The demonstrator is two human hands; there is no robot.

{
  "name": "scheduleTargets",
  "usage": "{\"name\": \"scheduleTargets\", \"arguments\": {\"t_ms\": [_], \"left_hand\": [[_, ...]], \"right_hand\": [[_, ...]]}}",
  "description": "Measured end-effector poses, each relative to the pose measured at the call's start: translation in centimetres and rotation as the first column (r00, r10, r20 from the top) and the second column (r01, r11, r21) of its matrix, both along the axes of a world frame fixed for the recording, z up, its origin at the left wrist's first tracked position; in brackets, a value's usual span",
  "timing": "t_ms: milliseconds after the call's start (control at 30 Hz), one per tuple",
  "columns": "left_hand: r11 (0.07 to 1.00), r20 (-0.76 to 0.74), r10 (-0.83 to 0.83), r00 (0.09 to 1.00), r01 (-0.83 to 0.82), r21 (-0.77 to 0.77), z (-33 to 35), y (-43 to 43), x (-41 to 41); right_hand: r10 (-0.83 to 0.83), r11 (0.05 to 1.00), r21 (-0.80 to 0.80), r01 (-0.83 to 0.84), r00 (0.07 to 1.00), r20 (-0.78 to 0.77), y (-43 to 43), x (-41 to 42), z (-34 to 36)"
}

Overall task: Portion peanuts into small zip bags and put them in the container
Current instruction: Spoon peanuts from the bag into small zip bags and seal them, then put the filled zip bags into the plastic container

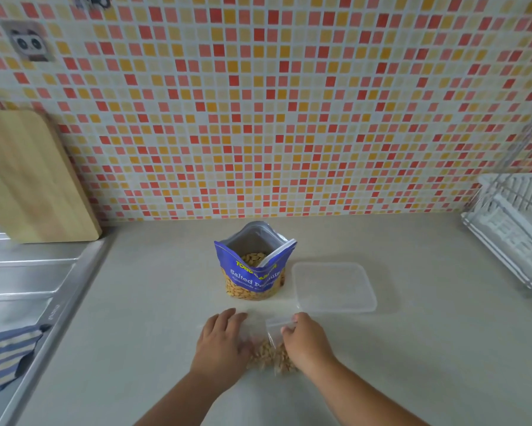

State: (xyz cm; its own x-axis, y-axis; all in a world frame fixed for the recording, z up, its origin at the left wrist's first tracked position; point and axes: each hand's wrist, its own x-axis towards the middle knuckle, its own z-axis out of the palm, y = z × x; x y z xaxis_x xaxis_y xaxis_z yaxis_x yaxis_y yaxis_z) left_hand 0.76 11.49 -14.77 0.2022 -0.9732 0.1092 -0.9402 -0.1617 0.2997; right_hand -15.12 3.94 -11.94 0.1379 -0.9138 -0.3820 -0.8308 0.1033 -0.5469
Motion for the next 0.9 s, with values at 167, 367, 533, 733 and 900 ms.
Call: {"name": "scheduleTargets", "arguments": {"t_ms": [167,367,533,733,900], "left_hand": [[0.999,-0.014,0.016,1.000,-0.015,0.050,-0.1,-0.2,-0.4],[0.999,-0.025,0.014,1.000,-0.013,0.041,-0.5,0.0,-0.3],[0.999,-0.048,0.015,0.999,-0.013,0.043,0.0,0.1,0.1],[0.998,-0.098,0.001,0.995,0.004,0.055,-0.5,0.2,0.6],[0.971,-0.164,-0.121,0.979,0.082,-0.225,1.5,-0.7,-0.7]], "right_hand": [[0.026,1.000,-0.011,-0.026,0.998,-0.065,-0.1,-0.5,0.3],[0.021,0.999,0.044,-0.021,1.000,-0.016,-0.5,0.1,0.0],[0.040,0.997,0.072,-0.041,0.999,0.015,-0.3,1.0,0.0],[0.103,0.995,0.016,-0.102,0.994,-0.030,0.1,0.9,0.5],[0.245,0.959,-0.096,-0.266,0.951,-0.189,0.3,0.5,3.0]]}}
